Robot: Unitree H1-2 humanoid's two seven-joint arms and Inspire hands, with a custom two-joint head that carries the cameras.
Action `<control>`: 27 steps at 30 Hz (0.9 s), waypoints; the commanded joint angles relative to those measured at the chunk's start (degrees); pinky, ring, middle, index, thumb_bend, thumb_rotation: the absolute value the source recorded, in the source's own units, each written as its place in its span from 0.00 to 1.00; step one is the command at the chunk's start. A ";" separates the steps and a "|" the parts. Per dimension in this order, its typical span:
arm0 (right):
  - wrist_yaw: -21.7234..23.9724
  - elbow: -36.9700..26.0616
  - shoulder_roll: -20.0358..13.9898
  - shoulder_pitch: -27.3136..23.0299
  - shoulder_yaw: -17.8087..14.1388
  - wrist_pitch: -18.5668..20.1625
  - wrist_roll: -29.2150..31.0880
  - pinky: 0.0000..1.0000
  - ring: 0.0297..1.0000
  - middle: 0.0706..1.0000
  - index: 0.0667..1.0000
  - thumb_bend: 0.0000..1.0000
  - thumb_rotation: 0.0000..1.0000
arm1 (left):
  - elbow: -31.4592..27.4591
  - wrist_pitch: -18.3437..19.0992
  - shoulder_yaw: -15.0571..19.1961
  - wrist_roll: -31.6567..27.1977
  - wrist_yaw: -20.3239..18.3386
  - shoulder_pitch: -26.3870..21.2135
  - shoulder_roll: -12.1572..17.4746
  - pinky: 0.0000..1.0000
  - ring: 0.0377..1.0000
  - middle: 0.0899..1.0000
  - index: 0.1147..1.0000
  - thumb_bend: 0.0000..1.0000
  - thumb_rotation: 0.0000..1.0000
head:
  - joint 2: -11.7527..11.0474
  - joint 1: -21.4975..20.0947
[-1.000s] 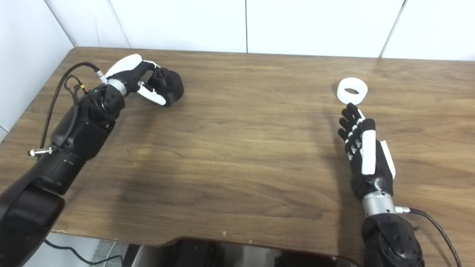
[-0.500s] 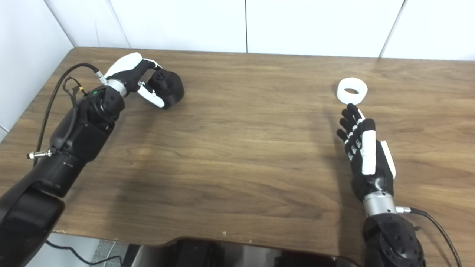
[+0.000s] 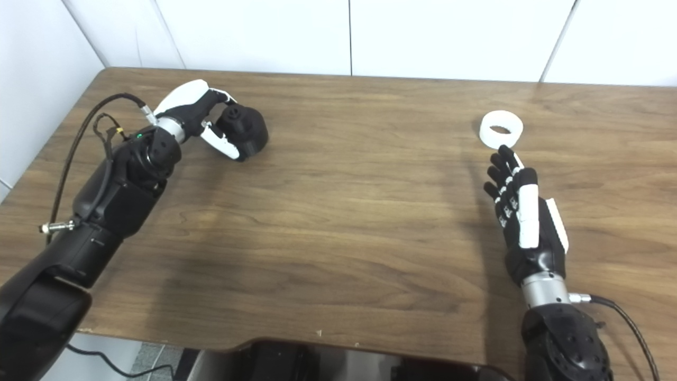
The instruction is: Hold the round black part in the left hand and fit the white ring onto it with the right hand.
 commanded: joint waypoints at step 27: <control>0.08 -2.00 0.04 -1.25 0.30 -0.89 0.27 0.93 0.96 0.95 0.95 0.68 1.00 | -20.54 3.02 -5.69 1.53 -7.70 6.13 -3.58 0.81 0.95 0.88 0.61 0.85 0.13 | 0.36 -0.30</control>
